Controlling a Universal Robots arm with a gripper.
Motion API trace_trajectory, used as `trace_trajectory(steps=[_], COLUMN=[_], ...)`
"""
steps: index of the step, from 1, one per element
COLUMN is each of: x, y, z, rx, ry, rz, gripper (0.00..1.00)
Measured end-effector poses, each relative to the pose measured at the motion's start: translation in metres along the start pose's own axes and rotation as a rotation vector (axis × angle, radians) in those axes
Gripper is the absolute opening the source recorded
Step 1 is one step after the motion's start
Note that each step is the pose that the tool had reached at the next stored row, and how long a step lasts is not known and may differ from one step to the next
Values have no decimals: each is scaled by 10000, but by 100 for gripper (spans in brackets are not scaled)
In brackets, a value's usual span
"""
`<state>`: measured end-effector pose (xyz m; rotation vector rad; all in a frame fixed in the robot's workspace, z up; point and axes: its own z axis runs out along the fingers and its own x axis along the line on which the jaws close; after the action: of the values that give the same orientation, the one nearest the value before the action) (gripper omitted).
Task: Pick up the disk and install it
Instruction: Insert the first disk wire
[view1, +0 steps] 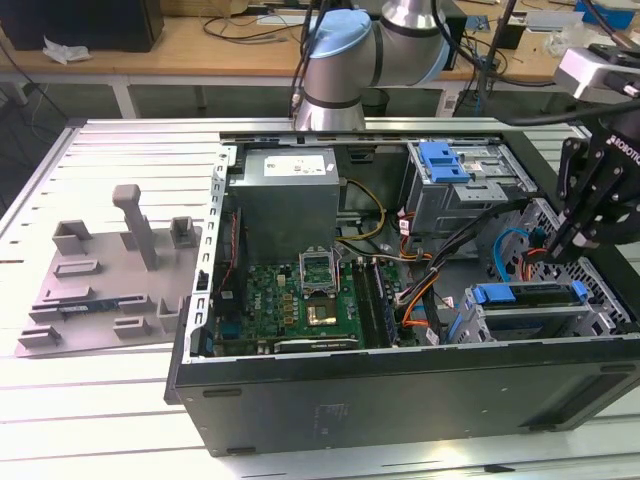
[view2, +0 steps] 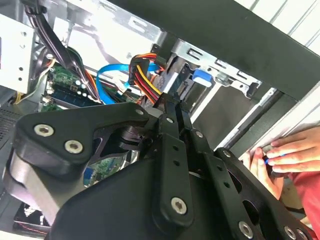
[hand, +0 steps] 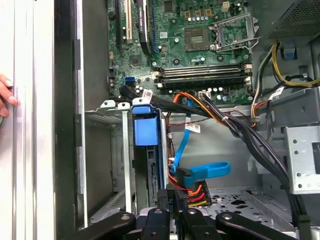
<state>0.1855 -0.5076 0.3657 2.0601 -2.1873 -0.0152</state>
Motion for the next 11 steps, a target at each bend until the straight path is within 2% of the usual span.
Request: trace_trajectory(steps=[3, 6, 9, 11], x=[77, 121, 132, 134], y=[25, 52, 63, 65], z=[10, 19, 24, 24], rx=[20, 38, 72, 129], ry=[-26, -43, -48, -76], rz=[-21, -113, -258, -332], gripper=[16, 16, 16, 16])
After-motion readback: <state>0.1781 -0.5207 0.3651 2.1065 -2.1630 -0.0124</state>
